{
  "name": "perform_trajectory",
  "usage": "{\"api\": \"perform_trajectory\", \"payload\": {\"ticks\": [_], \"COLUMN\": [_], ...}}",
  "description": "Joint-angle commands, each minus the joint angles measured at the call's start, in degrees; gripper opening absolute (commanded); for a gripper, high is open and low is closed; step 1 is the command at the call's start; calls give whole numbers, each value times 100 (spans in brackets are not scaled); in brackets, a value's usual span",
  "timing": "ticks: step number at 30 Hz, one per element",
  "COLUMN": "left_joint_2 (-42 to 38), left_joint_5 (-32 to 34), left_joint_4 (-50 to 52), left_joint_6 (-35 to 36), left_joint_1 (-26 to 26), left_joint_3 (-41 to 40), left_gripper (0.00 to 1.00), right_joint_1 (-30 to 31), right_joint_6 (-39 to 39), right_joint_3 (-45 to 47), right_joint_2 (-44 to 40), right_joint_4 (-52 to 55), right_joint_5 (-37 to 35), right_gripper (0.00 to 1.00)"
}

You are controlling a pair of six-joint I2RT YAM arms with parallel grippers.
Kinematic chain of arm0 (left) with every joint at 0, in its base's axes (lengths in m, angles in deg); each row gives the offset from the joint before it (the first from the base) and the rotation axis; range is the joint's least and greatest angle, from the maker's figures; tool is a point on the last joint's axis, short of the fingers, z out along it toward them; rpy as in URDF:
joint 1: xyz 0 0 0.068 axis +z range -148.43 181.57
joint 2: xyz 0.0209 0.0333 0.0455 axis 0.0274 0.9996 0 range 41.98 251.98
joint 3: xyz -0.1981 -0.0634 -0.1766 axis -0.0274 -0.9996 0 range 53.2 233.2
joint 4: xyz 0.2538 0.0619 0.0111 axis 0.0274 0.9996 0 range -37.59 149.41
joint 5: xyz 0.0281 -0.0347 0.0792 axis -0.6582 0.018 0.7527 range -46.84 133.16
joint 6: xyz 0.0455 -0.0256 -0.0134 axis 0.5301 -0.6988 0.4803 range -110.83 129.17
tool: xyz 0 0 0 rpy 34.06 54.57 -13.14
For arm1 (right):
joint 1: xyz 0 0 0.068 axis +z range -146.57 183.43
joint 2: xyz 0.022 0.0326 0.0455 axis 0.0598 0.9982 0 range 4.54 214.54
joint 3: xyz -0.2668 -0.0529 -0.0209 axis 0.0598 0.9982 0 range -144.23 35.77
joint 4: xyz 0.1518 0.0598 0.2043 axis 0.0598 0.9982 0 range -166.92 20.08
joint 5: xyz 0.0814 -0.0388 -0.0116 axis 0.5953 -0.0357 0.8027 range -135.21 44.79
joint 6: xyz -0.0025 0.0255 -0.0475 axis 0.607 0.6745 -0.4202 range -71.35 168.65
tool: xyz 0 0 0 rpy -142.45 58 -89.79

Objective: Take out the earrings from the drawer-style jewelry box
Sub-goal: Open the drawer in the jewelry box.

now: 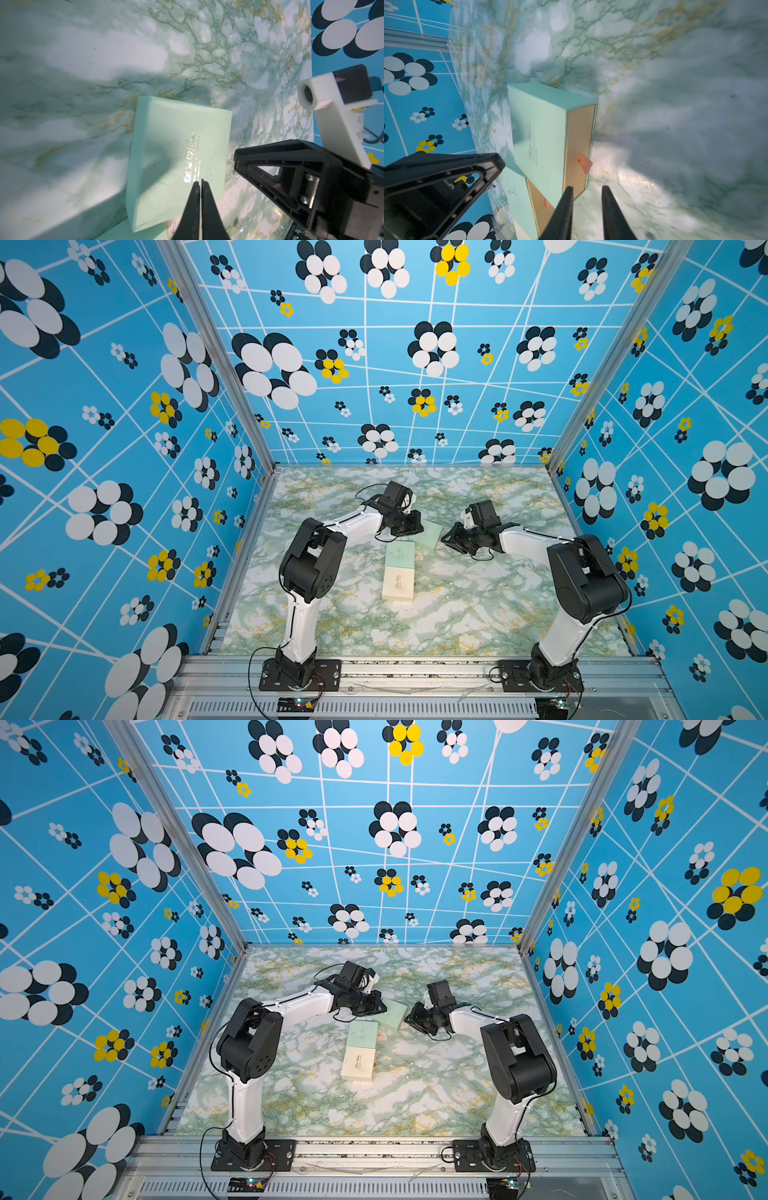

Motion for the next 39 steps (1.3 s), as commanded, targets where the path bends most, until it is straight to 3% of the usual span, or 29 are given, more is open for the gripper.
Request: {"api": "perform_trajectory", "payload": {"ticks": [1,16,39], "left_joint_2": [123,381,443], "left_joint_5": [-47,176,229], "left_joint_4": [-47,155,304], "left_joint_6": [-36,-42,55], "left_joint_1": [-66,-75,-57], "left_joint_3": [125,149,126], "left_gripper": [8,0,0], "right_joint_1": [29,-15,-54], "right_joint_6": [124,297,302], "right_joint_3": [-32,-34,-19], "right_joint_2": [134,354,407], "right_joint_4": [-171,-505,-569], "right_joint_5": [123,361,356], "right_gripper": [26,23,14]}}
